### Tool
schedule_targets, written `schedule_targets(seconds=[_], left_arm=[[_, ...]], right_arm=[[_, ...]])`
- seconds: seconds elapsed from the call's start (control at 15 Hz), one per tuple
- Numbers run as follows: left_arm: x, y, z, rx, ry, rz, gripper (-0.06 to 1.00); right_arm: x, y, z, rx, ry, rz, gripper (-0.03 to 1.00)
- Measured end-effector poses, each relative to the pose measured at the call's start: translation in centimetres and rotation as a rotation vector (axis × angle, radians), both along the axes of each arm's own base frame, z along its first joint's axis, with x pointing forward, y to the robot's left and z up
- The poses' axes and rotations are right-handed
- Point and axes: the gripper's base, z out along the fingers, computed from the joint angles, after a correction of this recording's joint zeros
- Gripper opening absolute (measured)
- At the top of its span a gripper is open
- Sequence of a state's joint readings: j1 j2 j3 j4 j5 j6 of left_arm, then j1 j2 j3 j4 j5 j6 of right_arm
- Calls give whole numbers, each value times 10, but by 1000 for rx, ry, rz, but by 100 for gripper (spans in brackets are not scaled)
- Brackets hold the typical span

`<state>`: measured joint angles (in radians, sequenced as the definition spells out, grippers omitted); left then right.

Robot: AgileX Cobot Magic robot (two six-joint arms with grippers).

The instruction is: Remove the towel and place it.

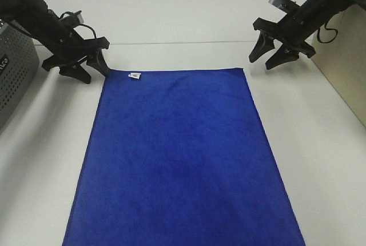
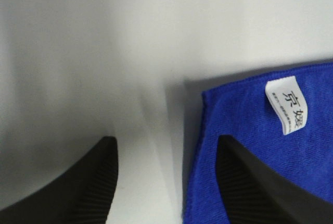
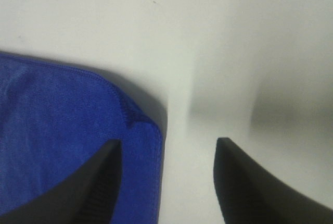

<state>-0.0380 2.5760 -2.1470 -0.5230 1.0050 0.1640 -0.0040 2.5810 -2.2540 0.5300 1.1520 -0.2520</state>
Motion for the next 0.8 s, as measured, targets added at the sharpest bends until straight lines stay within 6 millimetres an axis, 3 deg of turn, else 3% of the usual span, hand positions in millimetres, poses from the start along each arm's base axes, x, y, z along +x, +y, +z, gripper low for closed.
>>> schedule_targets(seconds=[0.27,0.8], left_arm=[[4,-2,-3,-17,-42,-16,55],[3,-4,-7,-33,-39,-57,55]], right_arm=[[2,7,-27,9,28,2,54],[3,25,-27,-41,-13,73,54]])
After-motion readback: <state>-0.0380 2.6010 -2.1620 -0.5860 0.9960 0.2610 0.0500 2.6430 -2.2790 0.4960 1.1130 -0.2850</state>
